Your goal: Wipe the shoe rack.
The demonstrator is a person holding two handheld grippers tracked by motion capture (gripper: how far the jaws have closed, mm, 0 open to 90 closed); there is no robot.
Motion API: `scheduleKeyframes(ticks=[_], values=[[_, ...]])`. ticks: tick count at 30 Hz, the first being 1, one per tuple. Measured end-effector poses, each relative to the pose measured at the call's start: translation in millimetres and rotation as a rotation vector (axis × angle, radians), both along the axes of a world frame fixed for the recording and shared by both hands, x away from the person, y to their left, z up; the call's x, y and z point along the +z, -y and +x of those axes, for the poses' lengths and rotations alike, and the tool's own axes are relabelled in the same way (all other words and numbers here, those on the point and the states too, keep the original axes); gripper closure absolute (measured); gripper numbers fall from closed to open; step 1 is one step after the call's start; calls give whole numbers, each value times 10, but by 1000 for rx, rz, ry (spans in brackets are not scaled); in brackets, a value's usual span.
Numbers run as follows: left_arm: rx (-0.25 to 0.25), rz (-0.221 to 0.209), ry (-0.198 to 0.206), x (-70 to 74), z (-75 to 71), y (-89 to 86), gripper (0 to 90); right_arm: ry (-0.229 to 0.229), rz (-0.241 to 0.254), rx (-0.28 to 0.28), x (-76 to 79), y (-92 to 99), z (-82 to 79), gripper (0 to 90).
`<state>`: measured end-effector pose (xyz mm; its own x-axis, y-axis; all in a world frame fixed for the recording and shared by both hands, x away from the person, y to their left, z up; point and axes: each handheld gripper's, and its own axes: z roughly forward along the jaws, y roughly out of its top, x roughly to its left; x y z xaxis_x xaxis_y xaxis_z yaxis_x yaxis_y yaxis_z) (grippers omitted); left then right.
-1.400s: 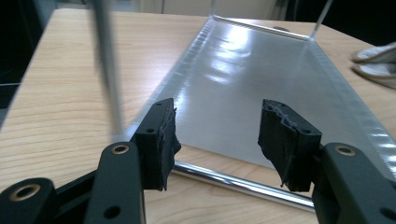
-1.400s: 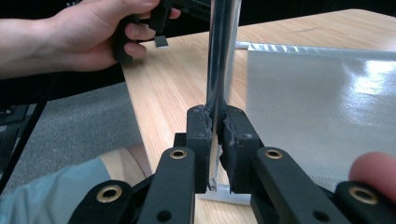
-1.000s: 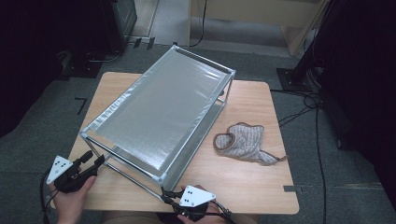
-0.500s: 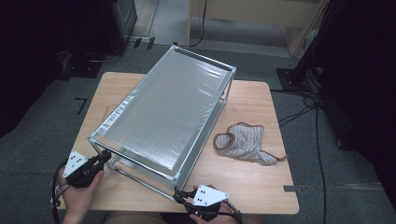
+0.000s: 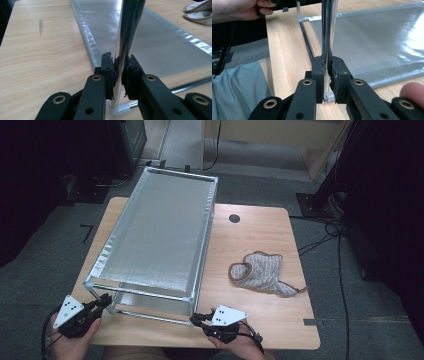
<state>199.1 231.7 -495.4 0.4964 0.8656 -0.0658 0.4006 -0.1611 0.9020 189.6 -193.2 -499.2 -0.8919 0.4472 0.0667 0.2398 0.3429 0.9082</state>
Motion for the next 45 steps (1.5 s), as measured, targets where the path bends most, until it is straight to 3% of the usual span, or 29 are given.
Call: scheduleKeyframes(ticks=[6,9,10,11,12,13,16,19,20,21,22,23,24,26,28,29,30,31,32,33,34,35,38,39,40,41,43,44,45], values=[[-21,16,3,6,-137,-61,806,-2,-1,-3,-2,-14,75,821],[-76,-23,11,-3,-176,-111,793,2,-9,-4,8,-15,106,813],[-139,-85,30,3,-196,-141,636,-23,-12,-13,9,20,137,652],[-139,-85,30,3,-196,-141,530,-23,-12,-13,9,20,137,652],[-169,-102,70,31,-233,-142,441,-64,-1,-21,-9,92,176,504],[-169,-102,70,31,-233,-142,393,-64,-1,-21,-9,92,176,504],[-207,-121,151,101,-321,-180,291,-92,-5,-50,-28,310,214,420],[-211,-150,167,130,-348,-239,247,-88,-3,-88,-19,442,225,399],[-205,-156,180,138,-359,-274,213,-83,4,-141,-11,583,241,371],[-195,-171,188,150,-366,-315,213,-83,4,-141,-11,583,241,371],[-180,-228,195,174,-377,-409,199,-80,8,-216,-3,739,264,335],[-180,-228,195,174,-377,-409,187,-80,8,-216,-3,739,264,335],[-146,-263,210,195,-384,-500,178,-78,24,-288,3,892,287,304],[-111,-285,214,191,-367,-578,175,-75,36,-358,5,1033,308,272],[-86,-287,204,169,-340,-638,153,-72,40,-427,0,1158,325,243],[-86,-287,204,169,-340,-638,144,-72,40,-427,0,1158,325,243],[-52,-277,200,147,-314,-683,135,-76,39,-492,-5,1265,334,219],[-52,-277,200,147,-314,-683,134,-76,39,-492,-5,1265,334,219],[-17,-278,197,133,-294,-721,134,-77,40,-549,-7,1357,340,192],[-17,-278,197,133,-294,-721,133,-77,40,-549,-7,1357,340,192],[-7,-279,196,127,-282,-741,128,-72,38,-607,-9,1433,344,167],[10,-279,187,118,-266,-757,128,-72,38,-607,-9,1433,344,167],[71,-276,113,38,-153,-826,121,-71,10,-730,-22,1565,346,133],[71,-276,113,38,-153,-826,120,-71,10,-730,-22,1565,346,133],[88,-282,68,-12,-89,-849,111,-63,-11,-796,-31,1629,345,110],[88,-282,68,-12,-89,-849,108,-63,-11,-796,-31,1629,345,110],[117,-271,33,-45,-39,-855,107,-56,-32,-869,-39,1698,334,95],[145,-249,12,-65,1,-856,103,-65,-39,-951,-44,1778,323,95],[145,-249,12,-65,1,-856,103,-65,-39,-951,-44,1778,323,95]])
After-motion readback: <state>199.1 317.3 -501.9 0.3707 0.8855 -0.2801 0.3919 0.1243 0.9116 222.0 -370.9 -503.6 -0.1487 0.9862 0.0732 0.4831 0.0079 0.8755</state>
